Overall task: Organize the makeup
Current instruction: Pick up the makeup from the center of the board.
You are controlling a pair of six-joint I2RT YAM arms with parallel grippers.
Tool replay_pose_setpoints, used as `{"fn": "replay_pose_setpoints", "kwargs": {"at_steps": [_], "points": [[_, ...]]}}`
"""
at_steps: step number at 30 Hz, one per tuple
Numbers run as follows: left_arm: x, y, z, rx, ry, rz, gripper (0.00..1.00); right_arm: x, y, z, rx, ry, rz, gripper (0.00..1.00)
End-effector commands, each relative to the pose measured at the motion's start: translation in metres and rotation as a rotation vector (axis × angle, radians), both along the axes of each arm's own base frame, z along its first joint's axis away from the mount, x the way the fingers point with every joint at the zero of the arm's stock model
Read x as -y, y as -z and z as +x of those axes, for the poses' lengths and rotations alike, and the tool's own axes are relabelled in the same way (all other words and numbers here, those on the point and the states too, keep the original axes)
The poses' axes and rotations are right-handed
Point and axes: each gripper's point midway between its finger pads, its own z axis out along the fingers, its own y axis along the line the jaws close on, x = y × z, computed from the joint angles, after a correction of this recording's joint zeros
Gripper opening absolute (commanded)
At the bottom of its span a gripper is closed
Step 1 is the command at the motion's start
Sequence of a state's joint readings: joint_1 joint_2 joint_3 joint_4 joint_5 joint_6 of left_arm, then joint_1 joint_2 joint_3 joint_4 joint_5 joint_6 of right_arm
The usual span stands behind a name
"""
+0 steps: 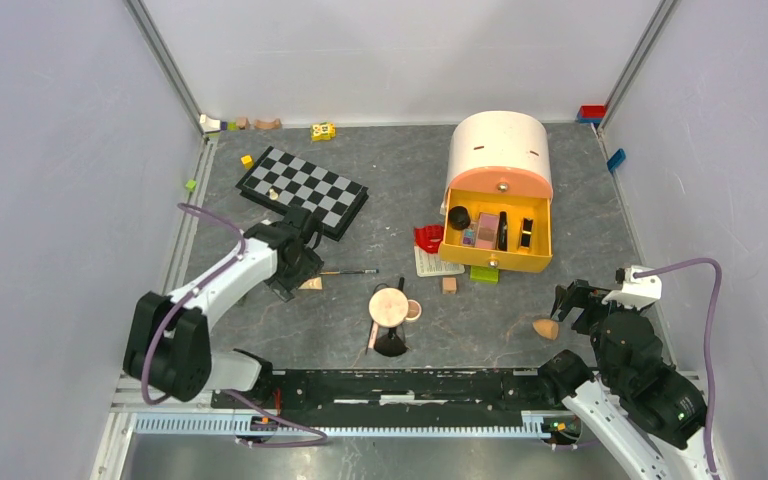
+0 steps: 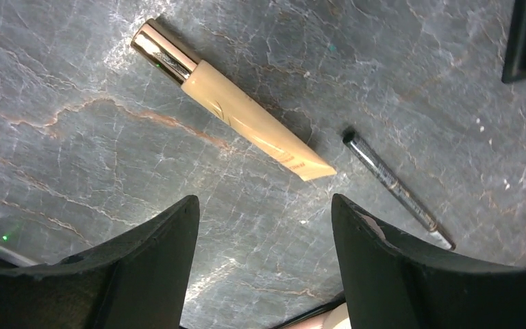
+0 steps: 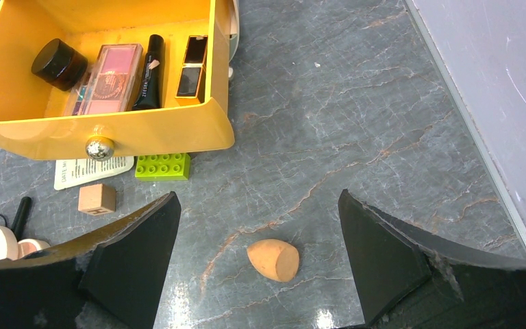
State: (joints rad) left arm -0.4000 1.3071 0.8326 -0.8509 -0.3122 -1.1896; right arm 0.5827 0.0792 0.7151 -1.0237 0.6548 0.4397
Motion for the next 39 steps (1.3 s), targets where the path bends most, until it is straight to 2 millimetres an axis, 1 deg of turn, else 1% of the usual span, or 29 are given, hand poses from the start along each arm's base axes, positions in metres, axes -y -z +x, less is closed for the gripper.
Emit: {"fn": "replay_pose_setpoints", "kwargs": {"at_steps": [1,4,6,13,18,21,26,34,36,39], "points": [[-0.004,0.002,-0.001,-0.083,-0.159,-0.019,0.77,-0.001,-0.005,0.002,0.032,0.000,0.017,0.93],[-0.002,0.015,-0.004,-0.119,-0.226,-0.080,0.76,0.000,-0.005,0.001,0.031,-0.001,0.016,0.92],[-0.004,0.018,-0.003,-0.109,-0.267,-0.099,0.76,0.000,-0.006,0.001,0.034,-0.001,0.019,0.93],[-0.022,0.012,0.007,-0.001,-0.384,-0.088,0.76,-0.001,-0.005,0.001,0.034,-0.001,0.019,0.93],[-0.034,0.011,0.012,0.019,-0.437,-0.067,0.77,-0.001,-0.005,0.001,0.034,-0.003,0.017,0.93],[-0.039,0.014,0.014,0.017,-0.459,-0.057,0.76,-0.001,-0.005,0.001,0.036,-0.003,0.018,0.92],[-0.043,0.024,0.016,-0.006,-0.474,-0.048,0.74,-0.001,-0.005,0.001,0.034,-0.002,0.017,0.92],[-0.042,0.042,0.017,-0.064,-0.482,-0.044,0.64,0.000,-0.006,0.001,0.036,-0.001,0.019,0.93],[-0.043,0.047,0.015,-0.088,-0.482,-0.040,0.60,0.000,-0.005,0.001,0.036,-0.001,0.018,0.92],[-0.041,0.054,0.012,-0.120,-0.471,-0.041,0.48,0.000,-0.005,0.001,0.036,0.000,0.019,0.93]]}}
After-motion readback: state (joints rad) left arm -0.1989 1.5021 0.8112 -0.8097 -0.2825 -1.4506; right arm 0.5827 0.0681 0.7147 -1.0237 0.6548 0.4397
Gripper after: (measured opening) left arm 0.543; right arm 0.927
